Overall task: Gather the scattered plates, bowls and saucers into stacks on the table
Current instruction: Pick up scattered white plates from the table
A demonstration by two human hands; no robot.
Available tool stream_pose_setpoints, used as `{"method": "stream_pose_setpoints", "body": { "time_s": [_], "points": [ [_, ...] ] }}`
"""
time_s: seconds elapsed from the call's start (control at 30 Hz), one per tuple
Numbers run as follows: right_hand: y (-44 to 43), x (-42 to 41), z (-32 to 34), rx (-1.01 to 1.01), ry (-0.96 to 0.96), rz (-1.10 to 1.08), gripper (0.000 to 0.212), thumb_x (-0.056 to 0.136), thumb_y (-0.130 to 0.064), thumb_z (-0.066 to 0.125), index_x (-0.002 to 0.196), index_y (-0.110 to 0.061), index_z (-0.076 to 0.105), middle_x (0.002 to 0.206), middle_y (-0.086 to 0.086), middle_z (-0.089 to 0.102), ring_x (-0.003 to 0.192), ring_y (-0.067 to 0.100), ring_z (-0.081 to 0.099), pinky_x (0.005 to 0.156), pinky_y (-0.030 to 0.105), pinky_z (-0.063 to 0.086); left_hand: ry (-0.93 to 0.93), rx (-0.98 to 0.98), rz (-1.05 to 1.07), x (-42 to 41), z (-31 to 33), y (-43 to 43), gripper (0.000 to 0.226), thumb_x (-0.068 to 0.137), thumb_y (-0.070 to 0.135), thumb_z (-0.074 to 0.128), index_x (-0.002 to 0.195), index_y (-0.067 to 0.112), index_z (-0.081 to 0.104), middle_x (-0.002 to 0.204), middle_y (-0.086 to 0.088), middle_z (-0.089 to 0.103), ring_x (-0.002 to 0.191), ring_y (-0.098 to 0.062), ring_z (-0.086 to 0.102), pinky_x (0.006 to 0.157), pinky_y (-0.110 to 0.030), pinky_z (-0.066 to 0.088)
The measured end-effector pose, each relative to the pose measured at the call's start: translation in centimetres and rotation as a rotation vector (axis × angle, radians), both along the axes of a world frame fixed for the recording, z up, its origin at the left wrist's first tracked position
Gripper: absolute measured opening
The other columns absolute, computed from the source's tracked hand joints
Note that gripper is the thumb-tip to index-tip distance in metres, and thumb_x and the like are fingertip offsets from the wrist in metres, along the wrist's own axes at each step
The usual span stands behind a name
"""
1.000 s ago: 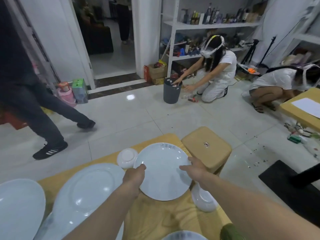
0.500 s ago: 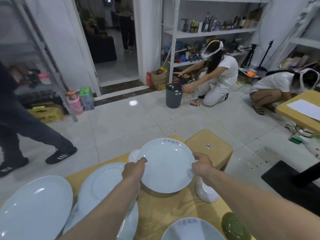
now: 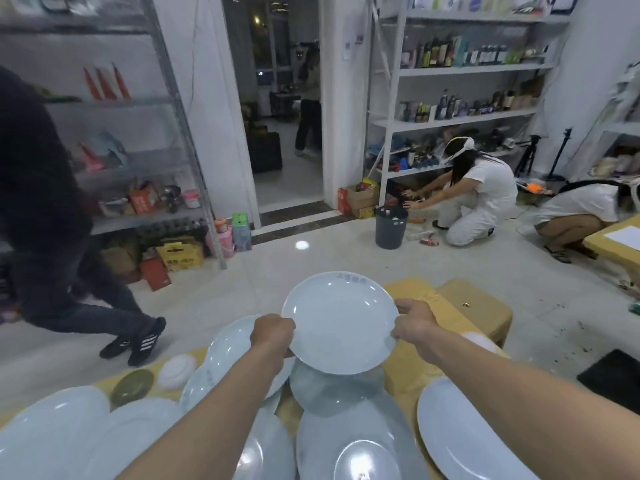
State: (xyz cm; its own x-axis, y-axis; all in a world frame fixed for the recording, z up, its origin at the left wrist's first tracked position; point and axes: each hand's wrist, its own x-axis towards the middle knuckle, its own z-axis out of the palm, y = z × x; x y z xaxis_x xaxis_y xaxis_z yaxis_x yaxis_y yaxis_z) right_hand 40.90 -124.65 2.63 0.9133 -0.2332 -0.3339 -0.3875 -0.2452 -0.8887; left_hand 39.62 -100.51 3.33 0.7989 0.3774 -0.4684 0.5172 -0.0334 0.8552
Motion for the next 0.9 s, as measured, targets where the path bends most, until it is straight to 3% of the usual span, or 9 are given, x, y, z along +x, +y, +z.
{"method": "stream_pose_setpoints", "body": {
  "time_s": [0.1,0.17,0.27,0.33,0.47,0.6,0.7,0.8,0.9],
  "points": [
    [4.9,-2.7,-0.5,-0.019,0.018,0.054,0.06,0.069,0.016,0.056,0.123,-0.009,0.063,0.112,0.007,0.067,0.102,0.03,0.063,0.081,0.04,0.059,-0.014,0.009,0.015,-4.5,0.8,6.1,0.022,0.083,-0.01,0.048,0.087,0.004,0.065,0.095,-0.017,0.066,0.083,-0.034,0.065,0.058,-0.041,0.06],
    [8.3,-4.1,-0.7,-0.032,0.014,0.1,0.058,0.067,0.013,0.057,0.119,-0.01,0.067,0.106,0.009,0.069,0.096,0.03,0.065,0.077,0.039,0.06,-0.034,0.012,0.037,-7.3,1.2,10.0,0.026,0.08,-0.013,0.048,0.091,0.0,0.068,0.096,-0.019,0.068,0.082,-0.035,0.067,0.052,-0.038,0.06],
    [13.2,-6.1,0.6,-0.018,0.003,0.159,0.044,0.068,0.014,0.057,0.099,-0.012,0.072,0.094,0.01,0.072,0.082,0.028,0.066,0.071,0.041,0.06,-0.044,0.003,0.1,-10.9,2.0,14.9,0.025,0.078,-0.015,0.046,0.089,-0.005,0.067,0.095,-0.022,0.07,0.08,-0.035,0.069,0.059,-0.046,0.061],
    [16.8,-6.8,1.4,-0.026,-0.008,0.226,0.045,0.062,0.015,0.059,0.093,-0.015,0.073,0.095,0.01,0.073,0.089,0.031,0.067,0.076,0.044,0.06,-0.054,-0.01,0.157,-13.3,2.7,18.1,0.025,0.08,-0.017,0.046,0.091,-0.007,0.066,0.094,-0.021,0.07,0.081,-0.036,0.069,0.061,-0.048,0.061],
    [23.9,-7.5,2.3,-0.016,-0.044,0.368,0.05,0.061,0.017,0.063,0.101,-0.012,0.073,0.099,0.008,0.072,0.095,0.032,0.067,0.076,0.04,0.06,-0.092,-0.025,0.319,-17.5,3.4,24.1,0.024,0.08,-0.012,0.046,0.086,-0.001,0.067,0.093,-0.018,0.07,0.08,-0.037,0.07,0.06,-0.052,0.06],
    [31.5,-9.3,3.0,0.035,-0.056,0.504,0.051,0.062,0.024,0.059,0.097,-0.012,0.072,0.097,0.01,0.073,0.095,0.035,0.067,0.081,0.05,0.059,-0.108,0.0,0.449,-22.3,3.4,30.1,0.025,0.077,-0.007,0.05,0.09,0.0,0.07,0.093,-0.016,0.072,0.08,-0.036,0.071,0.057,-0.048,0.061],
    [37.1,-11.0,3.1,0.054,-0.059,0.582,0.058,0.065,0.026,0.058,0.114,-0.003,0.067,0.101,0.011,0.071,0.094,0.036,0.068,0.08,0.047,0.06,-0.117,0.016,0.563,-26.1,3.7,33.8,0.028,0.08,-0.008,0.049,0.08,0.01,0.07,0.092,-0.011,0.071,0.083,-0.033,0.07,0.062,-0.046,0.062],
    [42.6,-13.3,3.0,0.048,-0.046,0.638,0.067,0.068,0.024,0.057,0.13,-0.002,0.057,0.118,0.012,0.066,0.102,0.036,0.064,0.078,0.04,0.059,-0.13,-0.025,0.653,-29.6,3.7,37.4,0.033,0.082,-0.009,0.042,0.077,0.015,0.065,0.095,-0.011,0.069,0.087,-0.035,0.069,0.06,-0.039,0.061],
    [48.2,-15.7,2.4,0.027,-0.049,0.713,0.066,0.066,0.022,0.056,0.126,-0.005,0.059,0.112,0.011,0.066,0.103,0.036,0.062,0.079,0.041,0.058,-0.097,-0.059,0.737,-32.9,3.3,41.8,0.023,0.087,-0.003,0.042,0.08,0.009,0.06,0.091,-0.012,0.067,0.084,-0.034,0.07,0.065,-0.04,0.061]
  ]
}}
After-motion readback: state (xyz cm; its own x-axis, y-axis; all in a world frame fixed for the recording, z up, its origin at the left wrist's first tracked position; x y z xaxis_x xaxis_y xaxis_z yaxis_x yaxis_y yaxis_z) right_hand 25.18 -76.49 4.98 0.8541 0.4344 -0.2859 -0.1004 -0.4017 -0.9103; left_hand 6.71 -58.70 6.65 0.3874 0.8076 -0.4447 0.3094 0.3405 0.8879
